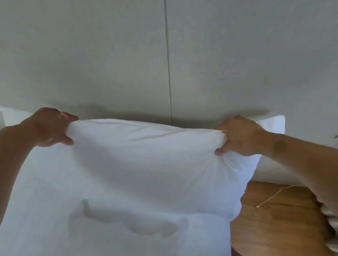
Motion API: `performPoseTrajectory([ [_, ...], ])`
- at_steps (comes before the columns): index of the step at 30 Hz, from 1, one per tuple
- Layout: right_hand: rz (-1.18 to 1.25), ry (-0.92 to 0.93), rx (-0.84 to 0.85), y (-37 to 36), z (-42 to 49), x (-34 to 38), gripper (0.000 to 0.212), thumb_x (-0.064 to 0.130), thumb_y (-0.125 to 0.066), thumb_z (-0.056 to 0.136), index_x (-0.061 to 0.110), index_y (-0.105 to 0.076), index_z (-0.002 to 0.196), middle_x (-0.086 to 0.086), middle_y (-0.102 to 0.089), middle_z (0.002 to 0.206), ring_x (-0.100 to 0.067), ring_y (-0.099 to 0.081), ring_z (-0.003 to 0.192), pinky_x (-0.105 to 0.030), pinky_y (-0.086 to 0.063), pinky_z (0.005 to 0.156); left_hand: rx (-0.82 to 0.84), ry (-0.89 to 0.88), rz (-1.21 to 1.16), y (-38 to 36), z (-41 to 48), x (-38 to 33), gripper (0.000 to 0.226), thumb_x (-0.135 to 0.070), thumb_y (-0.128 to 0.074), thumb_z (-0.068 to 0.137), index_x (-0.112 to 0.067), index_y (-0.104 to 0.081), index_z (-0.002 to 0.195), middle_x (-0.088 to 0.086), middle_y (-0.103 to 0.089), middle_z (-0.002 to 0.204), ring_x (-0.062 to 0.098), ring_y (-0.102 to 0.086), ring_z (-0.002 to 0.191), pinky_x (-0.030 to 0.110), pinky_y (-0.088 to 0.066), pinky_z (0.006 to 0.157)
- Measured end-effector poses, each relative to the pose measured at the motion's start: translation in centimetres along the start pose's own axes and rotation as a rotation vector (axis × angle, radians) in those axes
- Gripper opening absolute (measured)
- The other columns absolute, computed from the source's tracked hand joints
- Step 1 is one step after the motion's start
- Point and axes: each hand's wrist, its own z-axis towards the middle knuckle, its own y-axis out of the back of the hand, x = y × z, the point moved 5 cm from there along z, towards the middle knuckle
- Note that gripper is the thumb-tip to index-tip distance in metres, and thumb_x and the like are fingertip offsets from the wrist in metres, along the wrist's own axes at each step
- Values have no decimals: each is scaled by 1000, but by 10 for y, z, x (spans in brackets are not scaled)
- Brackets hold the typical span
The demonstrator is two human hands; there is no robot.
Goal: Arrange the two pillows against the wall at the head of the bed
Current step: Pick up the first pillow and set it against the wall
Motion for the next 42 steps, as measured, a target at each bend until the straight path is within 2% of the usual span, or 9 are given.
performPoseTrajectory([
  [6, -39, -50, -124, 5, 22, -11, 51, 47, -82, 74, 31, -67, 120, 5, -68, 111, -24, -57, 112, -34, -41, 77, -42, 72, -95, 12, 26, -8, 48, -48, -82, 77, -27, -66, 116, 2, -78, 112, 27, -72, 107, 36, -53, 90],
  [11, -32, -72, -205, -11, 35, -13, 56, 50, -84, 66, 32, -66, 116, 7, -69, 110, -23, -61, 106, -32, -38, 75, 28, 142, -128, -3, 54, -18, 78, -52, -78, 81, -33, -44, 149, -3, -61, 146, 24, -53, 139, 44, -30, 117],
  [16, -11, -50, -205, -13, 35, -7, 46, 46, -84, 70, 30, -66, 109, 6, -70, 106, -26, -62, 103, -33, -37, 75, -49, 179, -84, 15, 69, -4, 45, -50, -80, 80, -26, -69, 117, 4, -75, 117, 29, -71, 109, 37, -54, 89],
  [19, -14, -21, -242, -5, 34, -1, 35, 42, -83, 73, 29, -67, 100, 6, -70, 98, -27, -62, 98, -32, -34, 72, -5, 190, -140, 24, 71, 9, 33, -43, -87, 76, -28, -60, 89, 9, -71, 105, 33, -68, 107, 37, -53, 84],
  [22, -34, -9, -292, -3, 37, 8, 34, 42, -83, 73, 29, -70, 101, 6, -72, 97, -27, -62, 98, -32, -33, 72, 26, 229, -174, 22, 70, 19, 37, -40, -89, 74, -30, -55, 84, 5, -59, 88, 34, -68, 105, 39, -56, 85],
  [26, -63, -41, -275, -24, 46, 10, 43, 46, -79, 76, 31, -68, 115, 6, -73, 109, -25, -64, 105, -36, -43, 88, 72, 262, -137, 2, 78, 12, 54, -44, -87, 74, -25, -70, 121, 5, -74, 120, 29, -69, 115, 37, -55, 91],
  [35, -99, -44, -173, -30, 43, 4, 69, 50, -79, 75, 28, -53, 135, 2, -65, 130, -27, -58, 120, -40, -41, 103, -56, 296, -158, -24, 58, 7, 86, -46, -77, 86, -29, -33, 159, -4, -40, 164, 23, -32, 153, 51, -21, 123],
  [38, -145, 16, -232, -23, 26, 15, 79, 41, -81, 76, 23, -47, 144, -3, -59, 141, -30, -52, 130, -42, -32, 113, -145, 336, -254, -30, 23, 13, 89, -48, -71, 89, -21, -28, 163, -1, -37, 166, 22, -24, 157, 49, -27, 123],
  [42, -183, 219, -347, -20, -10, 49, 81, 33, -83, 76, 16, -49, 147, -7, -58, 144, -31, -53, 132, -46, -30, 116, -245, 426, -634, -57, -50, -8, 88, -40, -75, 89, -15, -30, 161, 9, -44, 160, 32, -39, 149, 46, -37, 119],
])
